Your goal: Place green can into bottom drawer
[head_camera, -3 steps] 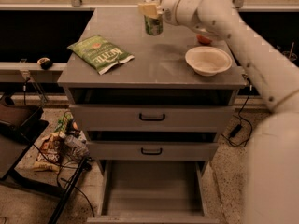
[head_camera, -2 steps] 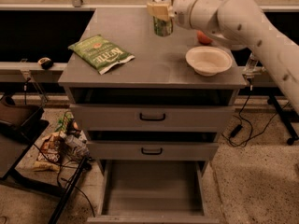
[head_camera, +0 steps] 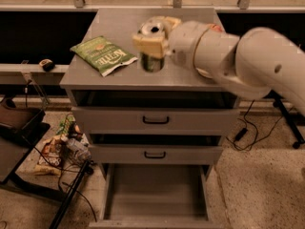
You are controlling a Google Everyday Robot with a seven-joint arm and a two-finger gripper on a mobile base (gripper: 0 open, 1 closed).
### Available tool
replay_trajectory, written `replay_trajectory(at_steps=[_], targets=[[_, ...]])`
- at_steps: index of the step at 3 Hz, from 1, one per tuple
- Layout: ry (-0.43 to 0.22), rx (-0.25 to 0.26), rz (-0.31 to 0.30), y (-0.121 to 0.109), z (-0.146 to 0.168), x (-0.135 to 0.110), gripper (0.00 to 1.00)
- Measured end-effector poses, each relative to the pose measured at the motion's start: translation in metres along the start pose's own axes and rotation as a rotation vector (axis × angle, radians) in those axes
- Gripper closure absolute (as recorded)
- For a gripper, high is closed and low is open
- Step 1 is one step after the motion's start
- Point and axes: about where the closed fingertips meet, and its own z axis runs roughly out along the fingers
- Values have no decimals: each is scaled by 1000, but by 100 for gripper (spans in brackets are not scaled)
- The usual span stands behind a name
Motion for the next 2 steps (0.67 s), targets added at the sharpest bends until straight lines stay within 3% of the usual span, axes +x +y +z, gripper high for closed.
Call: replay_trajectory(at_steps=[1,2], targets=[[19,-92,123,71,-31,40,100],[18,-131,224,99,-87,96,100]])
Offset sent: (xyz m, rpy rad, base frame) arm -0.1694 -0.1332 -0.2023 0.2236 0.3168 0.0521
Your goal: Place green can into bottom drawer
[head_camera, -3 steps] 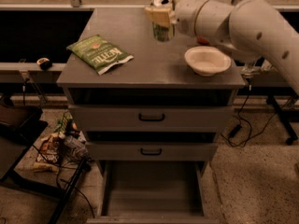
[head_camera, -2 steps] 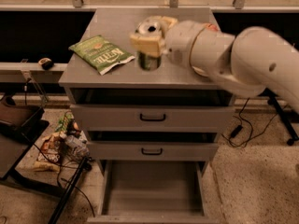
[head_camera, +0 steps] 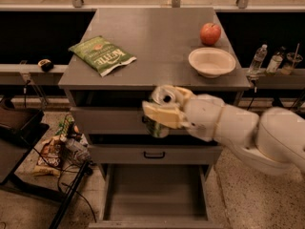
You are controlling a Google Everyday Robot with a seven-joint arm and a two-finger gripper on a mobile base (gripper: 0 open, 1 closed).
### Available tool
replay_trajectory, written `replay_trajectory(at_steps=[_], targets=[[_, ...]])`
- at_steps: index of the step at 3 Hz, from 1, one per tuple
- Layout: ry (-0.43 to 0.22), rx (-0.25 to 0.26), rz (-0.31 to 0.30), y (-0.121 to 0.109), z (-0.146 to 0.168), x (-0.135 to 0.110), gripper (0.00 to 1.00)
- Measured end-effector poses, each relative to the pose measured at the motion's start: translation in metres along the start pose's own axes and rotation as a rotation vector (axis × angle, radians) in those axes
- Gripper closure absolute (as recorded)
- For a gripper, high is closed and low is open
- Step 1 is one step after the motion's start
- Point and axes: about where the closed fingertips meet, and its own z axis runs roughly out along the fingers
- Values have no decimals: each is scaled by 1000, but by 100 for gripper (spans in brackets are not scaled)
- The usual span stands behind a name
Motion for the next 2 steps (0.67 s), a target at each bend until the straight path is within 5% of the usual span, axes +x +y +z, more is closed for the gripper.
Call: replay_trajectory(at_steps=[1,2], targets=[[-58,26,67,-26,-44,56,100],[-86,18,108,-31,-47,75,100]])
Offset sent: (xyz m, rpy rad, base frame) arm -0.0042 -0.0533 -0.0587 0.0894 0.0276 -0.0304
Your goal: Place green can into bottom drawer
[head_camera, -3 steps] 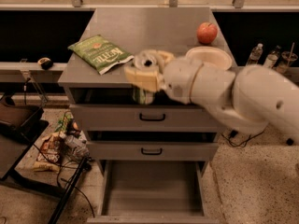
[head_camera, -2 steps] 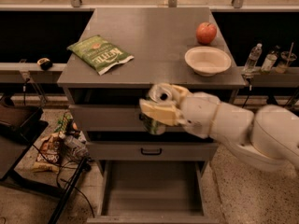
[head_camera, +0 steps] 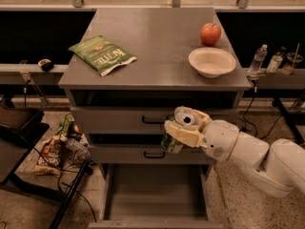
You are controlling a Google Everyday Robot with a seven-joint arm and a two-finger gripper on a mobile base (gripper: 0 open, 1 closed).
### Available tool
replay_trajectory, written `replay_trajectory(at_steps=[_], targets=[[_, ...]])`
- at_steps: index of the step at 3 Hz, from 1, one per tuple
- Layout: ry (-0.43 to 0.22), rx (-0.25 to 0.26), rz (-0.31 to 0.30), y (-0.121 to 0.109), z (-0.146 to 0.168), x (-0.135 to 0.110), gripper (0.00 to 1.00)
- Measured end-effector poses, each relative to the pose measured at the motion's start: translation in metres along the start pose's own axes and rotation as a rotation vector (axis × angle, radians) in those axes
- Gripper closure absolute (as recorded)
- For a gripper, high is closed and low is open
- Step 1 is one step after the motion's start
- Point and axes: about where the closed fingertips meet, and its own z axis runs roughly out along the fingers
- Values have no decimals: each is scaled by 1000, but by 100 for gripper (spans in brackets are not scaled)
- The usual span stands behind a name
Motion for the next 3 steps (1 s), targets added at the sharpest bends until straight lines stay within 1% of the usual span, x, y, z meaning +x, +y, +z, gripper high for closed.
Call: replay_trajectory(at_steps=[1,2,3], targets=[[12,-7,-7,1,2,4,100],[107,-65,-58,7,20,33,100],[198,-120,-116,11,19,110,100]])
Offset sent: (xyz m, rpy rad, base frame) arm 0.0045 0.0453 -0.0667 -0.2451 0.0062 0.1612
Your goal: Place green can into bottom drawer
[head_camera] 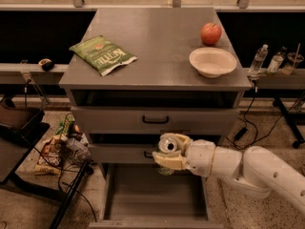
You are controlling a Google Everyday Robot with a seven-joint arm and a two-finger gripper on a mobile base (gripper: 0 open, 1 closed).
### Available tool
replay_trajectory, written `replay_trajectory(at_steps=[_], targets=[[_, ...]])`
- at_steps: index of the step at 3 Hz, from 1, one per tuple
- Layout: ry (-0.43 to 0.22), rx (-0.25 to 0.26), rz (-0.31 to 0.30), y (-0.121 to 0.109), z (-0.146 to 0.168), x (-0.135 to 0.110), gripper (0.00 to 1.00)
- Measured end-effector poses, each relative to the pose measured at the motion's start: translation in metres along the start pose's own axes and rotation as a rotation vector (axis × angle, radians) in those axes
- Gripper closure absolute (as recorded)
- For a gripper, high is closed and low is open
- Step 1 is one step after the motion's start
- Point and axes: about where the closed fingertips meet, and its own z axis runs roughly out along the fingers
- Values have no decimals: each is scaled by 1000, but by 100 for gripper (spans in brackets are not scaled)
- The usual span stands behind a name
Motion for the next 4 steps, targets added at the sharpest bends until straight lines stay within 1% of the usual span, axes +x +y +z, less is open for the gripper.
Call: replay_trajectory(at_steps=[1,2,3,4], targets=[[77,-55,-72,4,11,80,100],[143,-103,-157,-10,20,137,100],[143,-103,-157,-10,20,137,100],[123,-130,-83,-5,37,181,100]])
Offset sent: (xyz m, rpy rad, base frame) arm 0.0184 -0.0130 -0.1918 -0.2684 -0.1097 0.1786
